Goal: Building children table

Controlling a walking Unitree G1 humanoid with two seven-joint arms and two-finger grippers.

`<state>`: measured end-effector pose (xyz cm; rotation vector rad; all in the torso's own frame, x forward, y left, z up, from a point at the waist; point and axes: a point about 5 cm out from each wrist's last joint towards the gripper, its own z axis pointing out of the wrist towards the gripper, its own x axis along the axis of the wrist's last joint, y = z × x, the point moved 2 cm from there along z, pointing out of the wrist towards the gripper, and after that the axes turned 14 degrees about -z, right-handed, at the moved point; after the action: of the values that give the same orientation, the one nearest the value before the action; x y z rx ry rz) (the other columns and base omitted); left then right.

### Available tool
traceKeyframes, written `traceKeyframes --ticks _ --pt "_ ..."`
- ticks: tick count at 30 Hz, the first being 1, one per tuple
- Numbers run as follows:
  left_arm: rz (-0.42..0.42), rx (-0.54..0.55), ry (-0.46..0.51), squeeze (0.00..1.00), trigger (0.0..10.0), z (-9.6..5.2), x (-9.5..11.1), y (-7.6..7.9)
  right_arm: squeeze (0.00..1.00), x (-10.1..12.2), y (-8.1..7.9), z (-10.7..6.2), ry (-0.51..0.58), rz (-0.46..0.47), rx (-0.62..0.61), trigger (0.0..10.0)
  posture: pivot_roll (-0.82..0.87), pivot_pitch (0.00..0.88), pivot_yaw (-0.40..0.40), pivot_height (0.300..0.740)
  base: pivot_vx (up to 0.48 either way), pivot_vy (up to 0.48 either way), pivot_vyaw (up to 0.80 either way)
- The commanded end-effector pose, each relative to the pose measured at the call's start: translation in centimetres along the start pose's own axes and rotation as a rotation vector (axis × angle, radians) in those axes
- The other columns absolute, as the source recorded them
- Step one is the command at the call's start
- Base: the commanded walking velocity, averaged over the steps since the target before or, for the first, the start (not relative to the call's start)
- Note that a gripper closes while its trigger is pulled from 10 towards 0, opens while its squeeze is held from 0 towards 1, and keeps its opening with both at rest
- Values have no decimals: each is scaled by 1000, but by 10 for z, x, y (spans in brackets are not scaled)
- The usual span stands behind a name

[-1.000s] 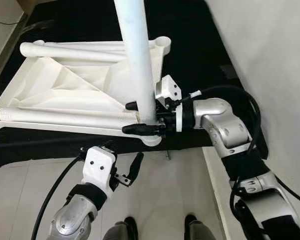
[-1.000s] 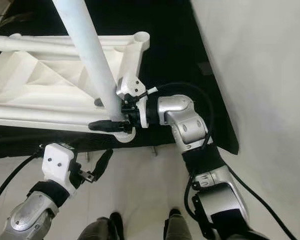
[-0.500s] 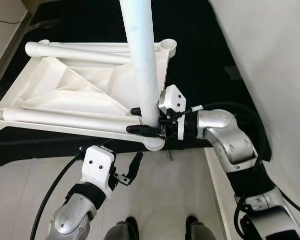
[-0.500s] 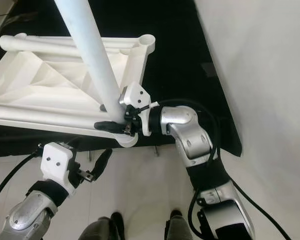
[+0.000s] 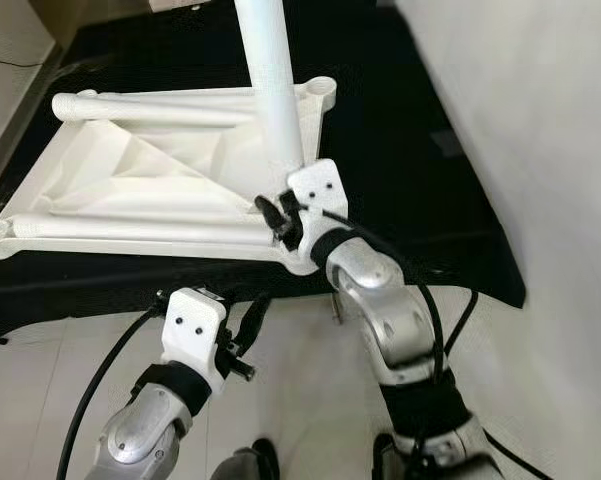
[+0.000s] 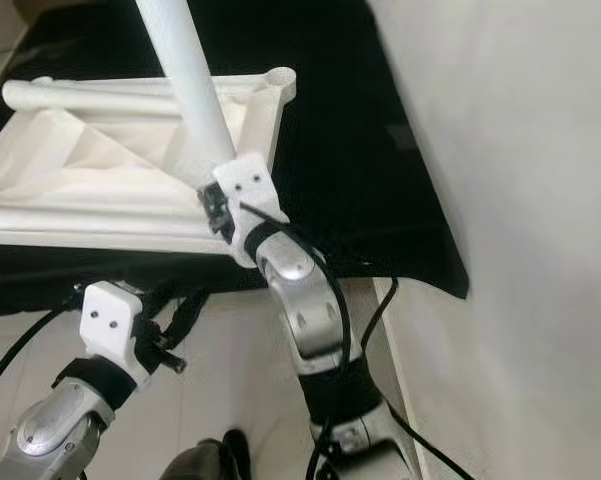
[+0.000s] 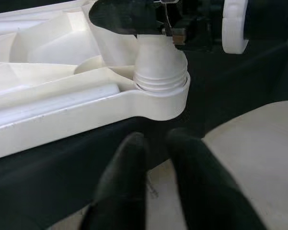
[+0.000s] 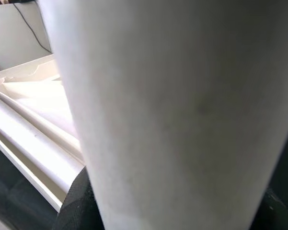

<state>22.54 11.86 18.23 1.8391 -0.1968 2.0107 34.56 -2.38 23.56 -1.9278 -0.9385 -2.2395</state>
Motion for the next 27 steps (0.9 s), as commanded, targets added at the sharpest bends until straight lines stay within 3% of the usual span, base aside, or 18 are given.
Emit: traceKeyframes --ticks 1,2,4,5,6,7,9,10,12,13,16,18,19,22,23,27 --pt "-3 13 -23 0 0 -3 -6 -2 0 -13 -26 6 -120 105 61 0 16 316 108 740 0 0 0" --pt "-4 14 -22 0 0 -3 -5 -3 0 -12 -26 5 -125 123 57 2235 15 318 107 740 0 0 0" --pt "-5 14 -21 0 0 -4 -5 -3 0 -12 -26 4 -129 134 50 2235 15 318 107 740 0 0 0" --pt "-6 14 -20 0 0 -4 -5 -3 0 -11 -28 4 -122 165 72 7569 16 318 109 740 0 0 0" --pt "-6 13 -20 0 0 -4 -5 -3 0 -11 -29 4 -116 186 90 7569 16 318 109 740 0 0 0" --pt "-5 18 -18 0 0 -5 -5 -3 0 -5 -28 4 -45 202 161 10000 17 318 108 740 0 0 0" --pt "-4 24 -15 0 0 -6 -4 -3 0 2 -26 3 40 210 240 10000 17 318 108 740 0 0 0" --pt "-9 34 -13 0 10000 -7 -4 -3 973 8 -26 -1 104 218 345 10000 14 310 109 740 0 0 0" --pt "-13 41 -11 0 10000 -7 -4 -3 973 11 -26 -4 141 224 412 10000 14 310 109 740 0 0 0" --pt "-11 51 -11 0 10000 -9 -3 -3 1000 17 -26 -16 241 167 637 10000 18 304 111 740 0 0 0" --pt "-1 62 -10 0 10000 -11 -3 -3 1000 13 -16 -21 273 28 760 10000 19 298 116 740 0 0 0" --pt "2 65 -10 0 10000 -11 -3 -3 1000 12 -14 -20 271 9 771 10000 19 298 116 740 0 0 0" --pt "5 73 -7 0 10000 -12 -3 -3 16 12 -10 -19 279 -26 789 10000 23 298 120 740 0 0 0" --pt "12 86 -4 0 10000 -12 -3 -3 0 15 -2 -16 292 -66 827 10000 31 296 118 740 0 0 0" --pt "15 93 -3 0 10000 -13 -3 -4 0 15 4 -11 287 -119 870 10000 38 296 117 740 0 0 0" --pt "13 91 -6 0 10000 -13 -3 -4 0 11 5 -10 265 -220 927 10000 39 294 120 740 0 0 0"
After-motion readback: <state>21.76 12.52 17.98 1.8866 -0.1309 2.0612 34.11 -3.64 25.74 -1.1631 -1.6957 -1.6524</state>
